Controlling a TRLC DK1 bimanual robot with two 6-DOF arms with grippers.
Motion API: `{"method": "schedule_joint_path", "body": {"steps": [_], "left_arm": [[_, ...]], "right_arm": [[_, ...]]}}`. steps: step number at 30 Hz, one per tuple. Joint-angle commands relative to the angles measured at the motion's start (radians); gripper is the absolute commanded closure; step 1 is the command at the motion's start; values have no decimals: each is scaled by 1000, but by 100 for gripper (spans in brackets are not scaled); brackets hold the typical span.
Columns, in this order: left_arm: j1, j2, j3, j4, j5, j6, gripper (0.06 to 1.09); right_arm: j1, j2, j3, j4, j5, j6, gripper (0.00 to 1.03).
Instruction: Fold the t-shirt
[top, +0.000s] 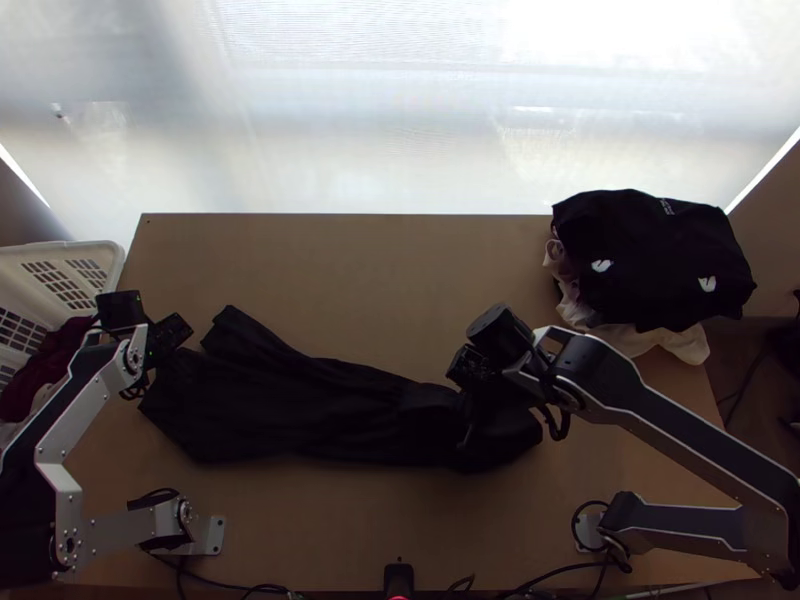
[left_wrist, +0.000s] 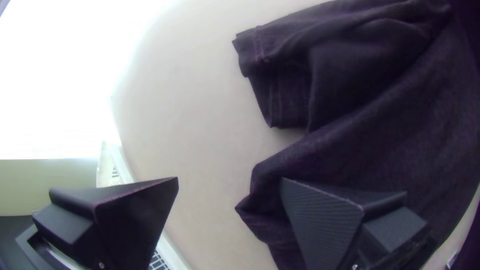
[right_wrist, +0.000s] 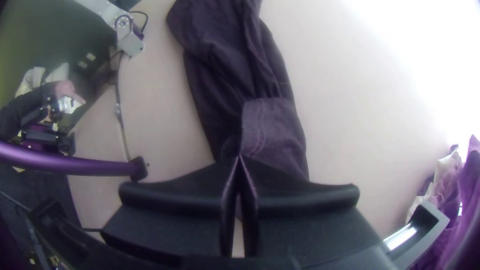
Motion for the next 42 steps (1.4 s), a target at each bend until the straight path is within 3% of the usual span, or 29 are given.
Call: {"method": "schedule_joint_path", "body": {"steps": [1,4,6,8,12,13,21,22,23,24,25,35,42], "left_arm": [[-28,63,6,51,20,50,11],[-42,91,5,60,22,47,11],[-43,107,-5,60,23,50,19],[-45,114,-11,58,33,53,39],[-39,109,-18,58,39,47,99],[-36,100,-17,52,42,48,105],[27,8,130,-219,108,-22,105],[32,-3,129,-223,108,-29,99],[36,-9,121,-224,106,-21,73],[41,-14,112,-230,105,-7,35],[44,-12,98,-235,102,10,11],[67,100,140,-325,98,163,10],[27,192,196,-318,102,132,14]], "right_arm": [[-29,-10,-1,-12,-2,1,100],[-30,-10,-1,-14,-2,1,100],[-32,-10,-1,-15,-2,1,100],[-35,-10,-5,-15,-2,-1,100],[-43,-10,-10,-17,-2,-1,100],[-44,-10,-10,-17,-2,1,100],[-72,-3,25,-17,-2,-1,100],[-73,-2,25,-17,-2,-1,100],[-73,-2,24,-17,-2,-1,100],[-72,0,21,-17,-2,-1,100],[-70,0,18,-17,-2,-1,100],[-67,1,4,-17,-3,-1,100],[-70,0,-2,-17,-3,-1,100]]}}
